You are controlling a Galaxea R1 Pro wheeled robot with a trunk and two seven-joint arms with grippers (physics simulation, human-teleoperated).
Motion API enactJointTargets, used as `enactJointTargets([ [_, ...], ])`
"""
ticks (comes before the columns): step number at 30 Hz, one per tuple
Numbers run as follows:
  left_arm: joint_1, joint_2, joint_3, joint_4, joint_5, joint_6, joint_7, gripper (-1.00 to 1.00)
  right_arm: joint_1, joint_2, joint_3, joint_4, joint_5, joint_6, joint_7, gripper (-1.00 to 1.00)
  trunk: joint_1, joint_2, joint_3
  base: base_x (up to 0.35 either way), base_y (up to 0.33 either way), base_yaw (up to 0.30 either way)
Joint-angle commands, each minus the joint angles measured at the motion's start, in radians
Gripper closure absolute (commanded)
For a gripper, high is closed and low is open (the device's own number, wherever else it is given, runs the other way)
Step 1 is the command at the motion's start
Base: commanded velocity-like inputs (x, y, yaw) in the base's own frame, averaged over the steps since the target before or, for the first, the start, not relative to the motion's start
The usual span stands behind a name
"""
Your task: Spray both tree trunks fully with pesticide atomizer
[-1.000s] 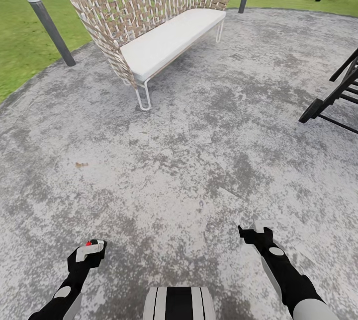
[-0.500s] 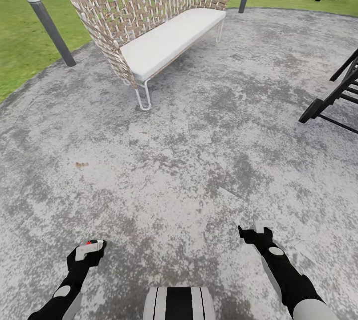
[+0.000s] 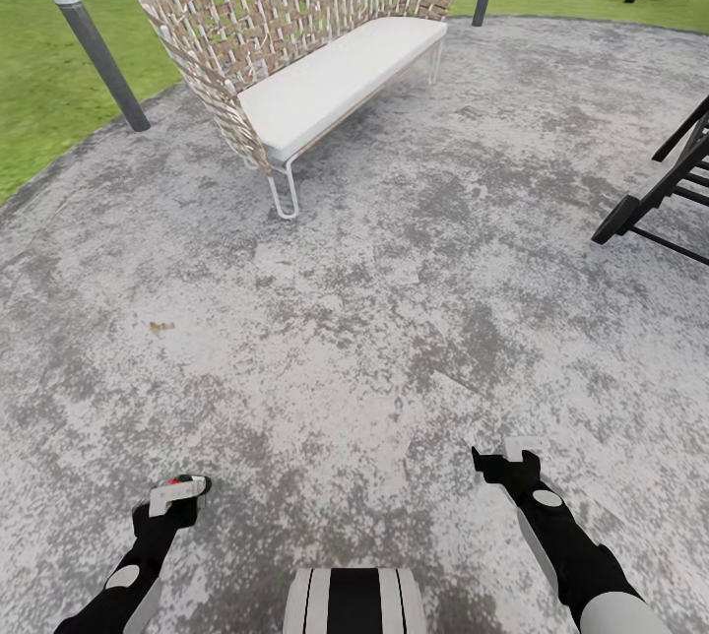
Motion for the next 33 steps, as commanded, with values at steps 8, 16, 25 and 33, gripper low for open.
enactJointTargets([
  [8,0.0,-0.001,0.004,0.002,0.003,-0.003,0.0,1.0,0.0,0.0,-0.001,-0.002,0.005,0.006,0.0,-1.0,0.0,0.0,-0.001,0.0,0.0,0.0],
  [16,0.0,-0.001,0.004,-0.004,0.003,-0.003,0.0,1.0,0.0,0.0,-0.001,-0.002,0.005,0.006,0.0,-1.0,0.0,0.0,-0.001,0.0,0.0,0.0],
  [25,0.0,-0.001,0.004,-0.006,0.003,-0.003,0.0,1.0,0.0,0.0,-0.001,-0.002,0.005,0.005,0.0,-1.0,-0.001,0.001,0.011,0.0,0.0,0.0],
  [33,0.0,-0.001,0.004,-0.006,0.003,-0.003,0.0,1.0,0.0,0.0,-0.001,-0.002,0.006,0.005,0.0,-1.0,-0.005,0.002,0.042,0.0,0.0,0.0],
])
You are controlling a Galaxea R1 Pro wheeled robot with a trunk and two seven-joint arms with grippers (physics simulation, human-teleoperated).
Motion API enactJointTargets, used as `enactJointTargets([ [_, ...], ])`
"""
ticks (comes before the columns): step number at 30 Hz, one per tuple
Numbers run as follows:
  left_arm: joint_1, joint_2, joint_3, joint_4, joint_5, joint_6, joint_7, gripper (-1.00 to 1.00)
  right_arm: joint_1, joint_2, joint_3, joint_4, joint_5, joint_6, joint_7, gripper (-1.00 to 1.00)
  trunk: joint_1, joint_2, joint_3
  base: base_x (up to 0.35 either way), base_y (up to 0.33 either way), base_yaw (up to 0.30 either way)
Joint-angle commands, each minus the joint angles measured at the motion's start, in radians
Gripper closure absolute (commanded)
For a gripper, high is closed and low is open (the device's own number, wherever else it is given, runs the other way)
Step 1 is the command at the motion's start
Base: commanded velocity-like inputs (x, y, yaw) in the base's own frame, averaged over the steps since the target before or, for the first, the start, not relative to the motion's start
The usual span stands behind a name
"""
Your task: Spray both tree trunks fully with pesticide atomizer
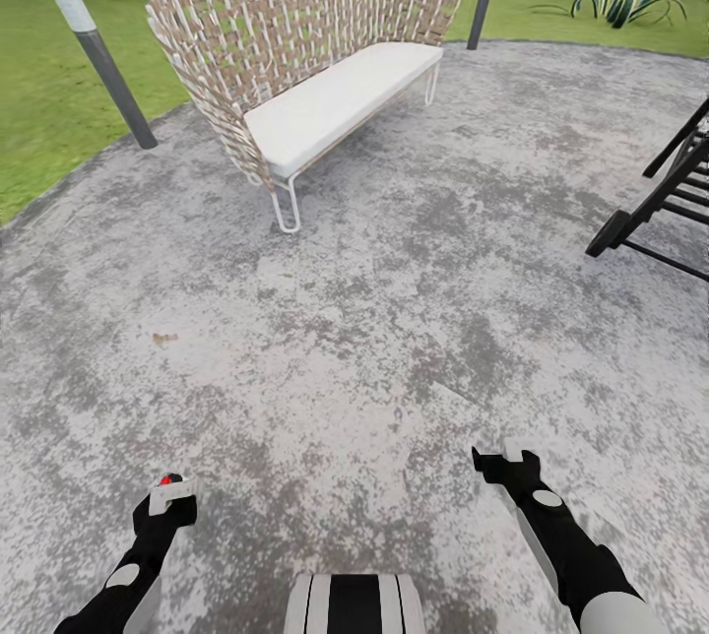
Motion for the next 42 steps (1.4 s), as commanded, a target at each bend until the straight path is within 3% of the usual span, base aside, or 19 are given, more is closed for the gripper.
enactJointTargets([
  [1,0.0,0.0,0.001,0.001,0.002,-0.003,0.0,1.0,0.0,0.0,-0.001,-0.002,0.005,0.005,0.0,-1.0,-0.001,0.0,0.003,0.0,0.0,0.0],
  [15,0.0,0.0,-0.001,0.007,0.001,-0.001,0.002,1.0,0.001,0.005,-0.001,0.0,0.003,-0.003,-0.001,-1.0,-0.007,0.003,0.062,0.0,0.0,0.0],
  [18,0.013,0.002,-0.002,0.018,-0.002,0.001,0.004,1.0,0.042,0.005,-0.001,0.036,0.004,-0.097,-0.002,-1.0,-0.008,0.004,0.078,0.0,0.0,0.0],
  [21,0.057,0.003,-0.001,0.021,-0.003,0.0,0.004,1.0,0.082,0.001,-0.002,0.078,0.005,-0.187,0.0,-1.0,-0.01,0.005,0.095,0.0,0.0,0.0],
  [22,0.091,0.005,-0.001,0.019,-0.002,-0.001,0.003,1.0,0.107,-0.002,-0.003,0.134,0.004,-0.24,0.0,-1.0,-0.01,0.005,0.1,0.0,0.0,0.0],
  [30,0.153,0.005,-0.001,0.021,-0.002,0.001,0.012,1.0,0.161,-0.026,-0.005,0.319,0.0,-0.469,-0.004,-1.0,-0.014,0.007,0.144,0.0,0.0,0.0],
  [34,0.188,0.005,0.0,0.023,0.002,0.001,0.017,1.0,0.166,-0.034,-0.006,0.404,-0.003,-0.508,-0.005,-1.0,-0.015,0.008,0.166,0.0,0.0,0.0],
  [35,0.22,0.004,0.002,0.013,0.018,-0.002,0.016,1.0,0.167,-0.031,-0.005,0.434,-0.004,-0.517,-0.006,-1.0,-0.016,0.008,0.171,0.0,0.0,0.0],
  [39,0.237,0.013,0.013,0.01,0.057,-0.003,0.011,1.0,0.167,-0.029,-0.005,0.471,-0.006,-0.52,-0.005,-1.0,-0.018,0.009,0.193,0.0,0.0,0.0],
  [42,0.24,0.022,0.02,0.01,0.067,-0.004,0.007,1.0,0.167,-0.03,-0.006,0.483,-0.006,-0.521,-0.005,-1.0,-0.019,0.01,0.209,0.0,0.0,0.0],
])
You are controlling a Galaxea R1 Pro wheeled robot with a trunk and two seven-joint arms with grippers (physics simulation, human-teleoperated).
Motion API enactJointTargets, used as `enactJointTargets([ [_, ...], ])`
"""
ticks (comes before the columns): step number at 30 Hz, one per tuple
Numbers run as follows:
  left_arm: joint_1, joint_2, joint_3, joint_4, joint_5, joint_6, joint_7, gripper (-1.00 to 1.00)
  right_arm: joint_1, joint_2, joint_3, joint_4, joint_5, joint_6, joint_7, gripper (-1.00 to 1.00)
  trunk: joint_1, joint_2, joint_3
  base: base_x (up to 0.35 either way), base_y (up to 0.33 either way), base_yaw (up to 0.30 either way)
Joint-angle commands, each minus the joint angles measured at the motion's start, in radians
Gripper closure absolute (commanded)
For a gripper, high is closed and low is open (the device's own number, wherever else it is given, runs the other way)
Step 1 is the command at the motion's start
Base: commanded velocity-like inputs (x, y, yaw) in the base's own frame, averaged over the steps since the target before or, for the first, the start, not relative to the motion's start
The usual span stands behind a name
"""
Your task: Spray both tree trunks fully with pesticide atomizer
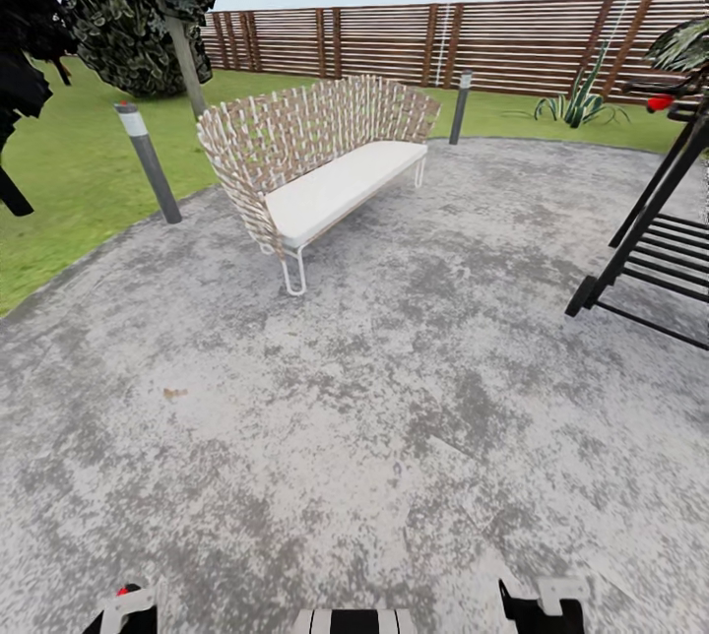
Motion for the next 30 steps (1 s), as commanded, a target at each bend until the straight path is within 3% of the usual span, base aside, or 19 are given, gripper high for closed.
enactJointTargets([
  [1,0.0,0.001,-0.001,0.001,0.009,-0.003,-0.001,1.0,0.0,0.0,-0.005,0.002,0.004,-0.003,0.0,-1.0,-0.001,0.0,0.005,0.0,0.0,0.0],
  [17,0.0,0.0,-0.002,0.008,0.009,-0.003,-0.004,1.0,0.0,0.002,-0.004,0.004,0.003,-0.002,-0.001,-1.0,-0.008,0.004,0.078,0.0,0.0,0.0],
  [30,0.0,-0.002,-0.003,0.013,0.009,-0.001,-0.004,1.0,0.0,0.005,-0.004,0.002,0.003,-0.004,-0.001,-1.0,-0.058,0.095,0.119,0.0,0.0,0.0],
])
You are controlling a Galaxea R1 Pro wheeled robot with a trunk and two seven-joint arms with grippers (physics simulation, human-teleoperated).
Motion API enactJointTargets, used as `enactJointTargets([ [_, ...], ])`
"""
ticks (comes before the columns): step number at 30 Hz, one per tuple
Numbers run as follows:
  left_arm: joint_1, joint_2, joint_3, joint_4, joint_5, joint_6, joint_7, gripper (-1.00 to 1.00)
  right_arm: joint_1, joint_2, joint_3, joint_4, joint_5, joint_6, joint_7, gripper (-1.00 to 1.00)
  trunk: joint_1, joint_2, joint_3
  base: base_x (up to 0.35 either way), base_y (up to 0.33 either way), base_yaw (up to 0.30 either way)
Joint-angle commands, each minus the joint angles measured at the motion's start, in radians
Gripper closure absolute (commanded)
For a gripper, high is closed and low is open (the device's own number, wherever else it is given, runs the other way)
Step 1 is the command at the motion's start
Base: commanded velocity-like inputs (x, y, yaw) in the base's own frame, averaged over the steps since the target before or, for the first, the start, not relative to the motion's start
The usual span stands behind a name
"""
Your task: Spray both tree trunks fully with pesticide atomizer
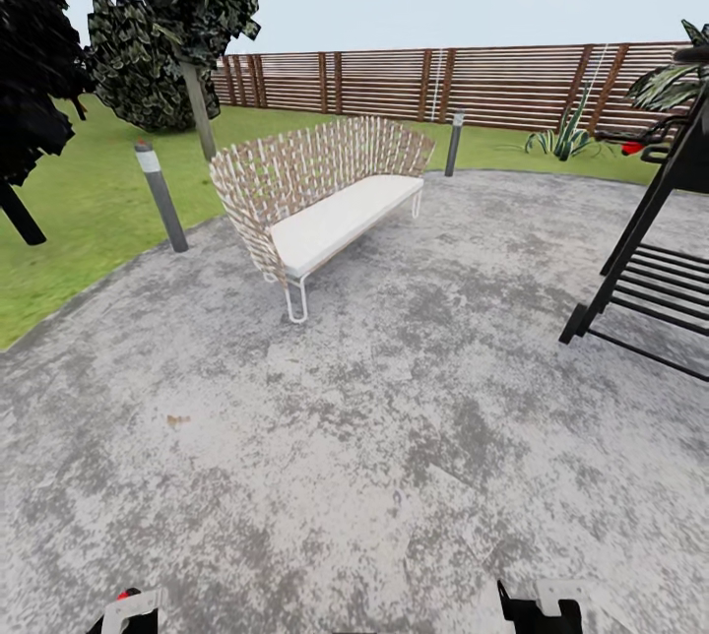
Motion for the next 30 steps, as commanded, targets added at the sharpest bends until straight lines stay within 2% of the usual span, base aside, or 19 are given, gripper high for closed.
enactJointTargets([
  [1,0.0,0.0,-0.002,0.001,0.008,-0.003,0.0,1.0,0.0,0.0,-0.005,0.0,0.004,-0.004,0.0,-1.0,-0.004,0.007,0.002,0.0,0.0,0.0],
  [17,-0.001,-0.001,-0.001,0.0,0.01,-0.004,0.001,1.0,0.0,-0.001,-0.005,-0.002,0.006,-0.004,0.0,-1.0,-0.065,0.119,0.053,0.0,0.0,0.007],
  [25,0.0,0.0,-0.001,-0.001,0.01,-0.003,0.004,1.0,0.0,-0.001,-0.005,-0.001,0.006,-0.004,0.0,-1.0,-0.096,0.175,0.081,0.0,0.0,0.215],
  [30,0.0,-0.002,-0.001,-0.011,0.011,-0.004,0.003,1.0,0.0,-0.001,-0.005,0.0,0.007,-0.004,0.0,-1.0,-0.096,0.175,0.084,0.0,0.0,0.263],
])
